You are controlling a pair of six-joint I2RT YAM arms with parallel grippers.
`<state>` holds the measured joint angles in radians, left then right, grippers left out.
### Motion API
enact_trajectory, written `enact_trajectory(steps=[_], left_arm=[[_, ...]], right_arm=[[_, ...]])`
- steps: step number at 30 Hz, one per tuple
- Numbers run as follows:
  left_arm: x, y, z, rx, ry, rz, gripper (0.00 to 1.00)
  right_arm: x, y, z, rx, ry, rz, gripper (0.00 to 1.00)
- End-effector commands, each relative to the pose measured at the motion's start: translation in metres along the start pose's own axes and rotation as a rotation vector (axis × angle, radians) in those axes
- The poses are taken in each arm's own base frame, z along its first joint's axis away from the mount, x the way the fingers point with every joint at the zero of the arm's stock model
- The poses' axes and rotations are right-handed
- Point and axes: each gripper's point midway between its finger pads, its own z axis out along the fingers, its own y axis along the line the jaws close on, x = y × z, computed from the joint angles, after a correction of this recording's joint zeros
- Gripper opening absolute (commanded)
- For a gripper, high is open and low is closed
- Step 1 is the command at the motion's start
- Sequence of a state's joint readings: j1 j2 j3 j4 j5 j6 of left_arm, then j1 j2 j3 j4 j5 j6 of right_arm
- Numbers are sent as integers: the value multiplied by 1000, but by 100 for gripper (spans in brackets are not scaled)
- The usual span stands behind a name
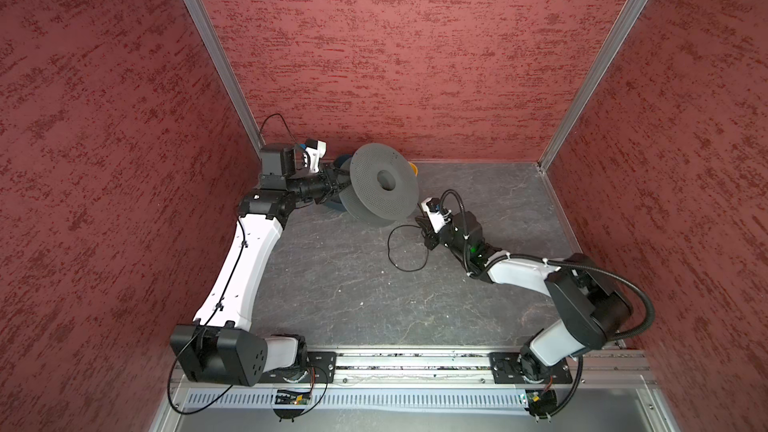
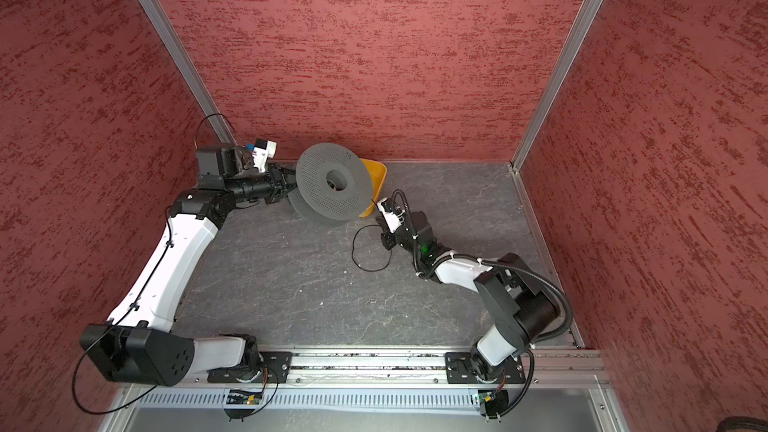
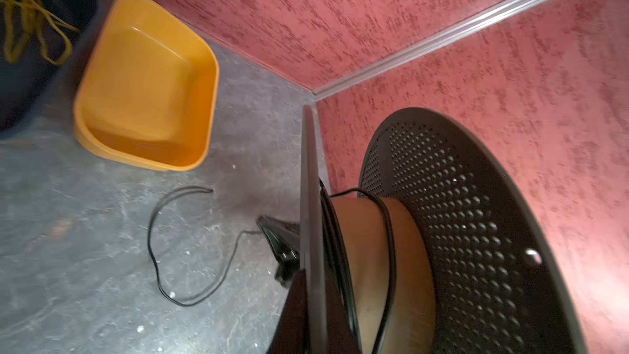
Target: Wrap the cables
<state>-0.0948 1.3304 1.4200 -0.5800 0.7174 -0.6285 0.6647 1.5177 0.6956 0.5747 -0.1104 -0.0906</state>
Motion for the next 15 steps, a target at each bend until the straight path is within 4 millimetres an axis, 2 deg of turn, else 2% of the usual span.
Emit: enact_trajectory(steps=[1, 5, 8, 11, 15], left_arm=[[-22, -7, 4, -95, -128, 92, 0], [-26, 0, 16, -223, -189, 147, 0], [-22, 6, 26, -344, -205, 213, 0], [-16, 14, 36, -452, -178, 280, 0], [-3, 24, 41, -563, -123, 343, 0]], right_arm=[[-15, 11, -21, 99, 13, -128, 0], [-47, 36, -42, 97, -13, -189, 0], [-69, 45, -53, 103, -31, -221, 0], [-96, 34, -57, 192, -51, -218, 0], [-126, 6, -55, 384, -55, -203, 0]])
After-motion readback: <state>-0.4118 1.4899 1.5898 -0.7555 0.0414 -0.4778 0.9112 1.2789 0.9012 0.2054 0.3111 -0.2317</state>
